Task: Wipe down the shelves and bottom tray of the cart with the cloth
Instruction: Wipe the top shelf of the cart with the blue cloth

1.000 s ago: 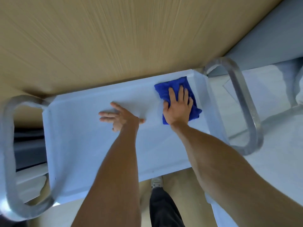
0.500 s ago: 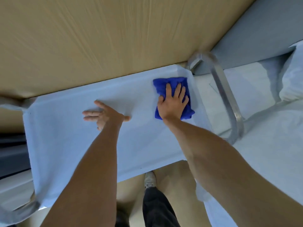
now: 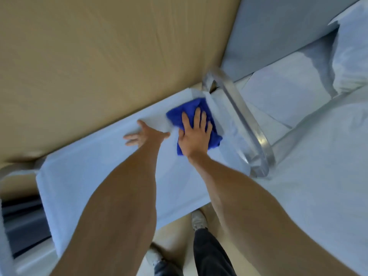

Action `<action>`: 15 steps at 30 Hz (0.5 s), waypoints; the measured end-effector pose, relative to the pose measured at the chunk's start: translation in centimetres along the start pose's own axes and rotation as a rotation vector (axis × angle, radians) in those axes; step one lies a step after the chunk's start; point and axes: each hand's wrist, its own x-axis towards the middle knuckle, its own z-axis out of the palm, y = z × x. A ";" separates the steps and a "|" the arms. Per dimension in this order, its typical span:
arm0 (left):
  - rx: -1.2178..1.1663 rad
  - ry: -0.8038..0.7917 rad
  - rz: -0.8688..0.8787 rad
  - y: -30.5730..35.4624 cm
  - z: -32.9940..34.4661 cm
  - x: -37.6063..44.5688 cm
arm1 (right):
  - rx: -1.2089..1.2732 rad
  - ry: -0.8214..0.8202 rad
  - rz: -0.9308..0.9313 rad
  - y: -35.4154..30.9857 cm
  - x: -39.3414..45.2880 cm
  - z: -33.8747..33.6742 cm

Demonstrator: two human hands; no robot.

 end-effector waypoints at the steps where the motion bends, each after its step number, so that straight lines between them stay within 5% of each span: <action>1: 0.001 0.005 -0.002 0.5 0.5 0.0 | -0.001 0.022 -0.021 1.2 -2.0 0.0; 6: 0.006 0.068 0.006 0.0 1.5 1.4 | -0.026 0.027 0.075 4.3 -7.7 0.0; 15: 0.021 0.102 0.012 0.8 2.3 4.1 | 0.021 -0.023 0.127 -0.7 10.6 -0.2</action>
